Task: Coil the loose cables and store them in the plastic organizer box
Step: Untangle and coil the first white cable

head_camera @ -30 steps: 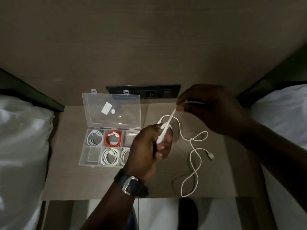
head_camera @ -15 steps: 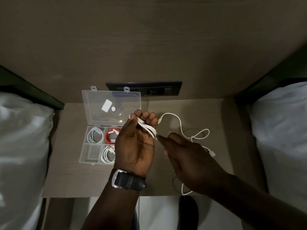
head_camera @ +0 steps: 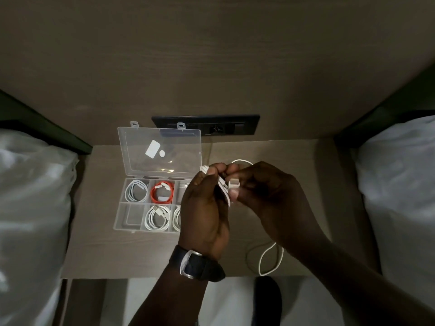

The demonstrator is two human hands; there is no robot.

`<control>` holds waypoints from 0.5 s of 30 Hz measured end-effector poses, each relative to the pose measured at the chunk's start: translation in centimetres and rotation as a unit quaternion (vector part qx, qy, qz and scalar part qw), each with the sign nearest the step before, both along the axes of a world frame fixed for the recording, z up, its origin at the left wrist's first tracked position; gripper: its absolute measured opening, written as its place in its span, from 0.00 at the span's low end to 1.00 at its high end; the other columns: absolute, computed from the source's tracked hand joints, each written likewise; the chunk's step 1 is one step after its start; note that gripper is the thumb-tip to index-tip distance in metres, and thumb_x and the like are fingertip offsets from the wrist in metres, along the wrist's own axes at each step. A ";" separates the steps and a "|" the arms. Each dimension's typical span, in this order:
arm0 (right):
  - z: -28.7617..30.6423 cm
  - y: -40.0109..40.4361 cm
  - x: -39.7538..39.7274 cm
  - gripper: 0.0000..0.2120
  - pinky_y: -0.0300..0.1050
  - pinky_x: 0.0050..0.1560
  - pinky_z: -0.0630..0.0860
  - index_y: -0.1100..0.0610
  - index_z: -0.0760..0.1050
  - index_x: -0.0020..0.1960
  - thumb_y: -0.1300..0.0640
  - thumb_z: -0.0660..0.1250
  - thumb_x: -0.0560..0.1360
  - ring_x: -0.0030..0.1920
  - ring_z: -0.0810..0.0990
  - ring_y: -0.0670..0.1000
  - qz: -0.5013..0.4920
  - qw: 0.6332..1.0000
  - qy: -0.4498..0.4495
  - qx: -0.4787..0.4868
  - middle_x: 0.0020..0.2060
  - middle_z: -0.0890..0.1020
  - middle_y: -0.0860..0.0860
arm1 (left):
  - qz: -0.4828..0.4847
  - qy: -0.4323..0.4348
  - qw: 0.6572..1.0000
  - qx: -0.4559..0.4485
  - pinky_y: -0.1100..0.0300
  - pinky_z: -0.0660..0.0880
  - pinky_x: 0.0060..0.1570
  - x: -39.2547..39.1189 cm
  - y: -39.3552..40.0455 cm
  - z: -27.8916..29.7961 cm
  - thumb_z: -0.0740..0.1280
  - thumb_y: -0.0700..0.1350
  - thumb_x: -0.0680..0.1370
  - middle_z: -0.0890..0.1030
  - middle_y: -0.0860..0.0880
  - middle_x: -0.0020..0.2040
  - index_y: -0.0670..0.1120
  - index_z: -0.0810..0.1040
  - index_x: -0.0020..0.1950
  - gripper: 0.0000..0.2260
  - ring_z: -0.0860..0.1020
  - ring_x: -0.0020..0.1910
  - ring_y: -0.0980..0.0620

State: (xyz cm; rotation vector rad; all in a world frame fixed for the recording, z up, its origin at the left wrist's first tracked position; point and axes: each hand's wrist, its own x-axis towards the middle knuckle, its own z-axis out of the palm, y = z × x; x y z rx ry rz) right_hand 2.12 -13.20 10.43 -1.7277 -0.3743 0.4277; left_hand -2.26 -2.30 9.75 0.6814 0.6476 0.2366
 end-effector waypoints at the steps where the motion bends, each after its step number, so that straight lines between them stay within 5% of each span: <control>1: -0.2 0.3 0.1 0.11 0.39 0.38 0.78 0.53 0.84 0.47 0.67 0.74 0.70 0.35 0.81 0.46 -0.037 0.998 0.038 0.023 0.39 0.83 0.56 | 0.007 -0.007 1.000 -0.009 0.58 0.78 0.46 -0.1 -0.3 -0.2 0.57 0.39 0.81 0.82 0.44 0.44 0.40 0.78 0.48 0.10 0.81 0.45 0.48; 6: -1.5 1.7 0.2 0.09 0.38 0.31 0.76 0.55 0.78 0.44 0.66 0.73 0.71 0.31 0.81 0.44 -0.131 0.989 0.061 0.024 0.35 0.84 0.53 | 0.033 -0.027 0.999 -0.012 0.61 0.79 0.41 -0.1 -1.2 -1.2 0.56 0.40 0.81 0.83 0.41 0.52 0.38 0.78 0.52 0.12 0.83 0.46 0.49; 10: -1.8 2.0 -0.7 0.08 0.49 0.43 0.82 0.47 0.82 0.49 0.57 0.70 0.73 0.42 0.83 0.44 -0.045 0.993 -0.057 -0.088 0.41 0.85 0.45 | 0.041 -0.017 0.999 0.028 0.53 0.76 0.56 0.0 -0.8 -1.9 0.57 0.40 0.81 0.83 0.41 0.55 0.38 0.78 0.56 0.12 0.82 0.56 0.46; 12: -1.8 1.9 -0.8 0.13 0.48 0.44 0.81 0.43 0.78 0.53 0.54 0.70 0.70 0.43 0.82 0.42 0.001 0.988 -0.106 -0.109 0.42 0.83 0.44 | 0.031 -0.001 0.999 0.041 0.53 0.76 0.55 -0.2 -0.6 -2.4 0.58 0.41 0.81 0.83 0.41 0.54 0.36 0.77 0.58 0.13 0.82 0.53 0.46; 15: -2.2 1.8 0.0 0.12 0.38 0.39 0.75 0.39 0.73 0.46 0.54 0.69 0.69 0.38 0.76 0.37 0.042 0.975 -0.155 -0.155 0.37 0.79 0.34 | 0.007 0.035 0.996 0.078 0.52 0.73 0.53 -0.4 -1.0 -3.3 0.61 0.41 0.80 0.80 0.41 0.47 0.32 0.76 0.59 0.14 0.78 0.47 0.46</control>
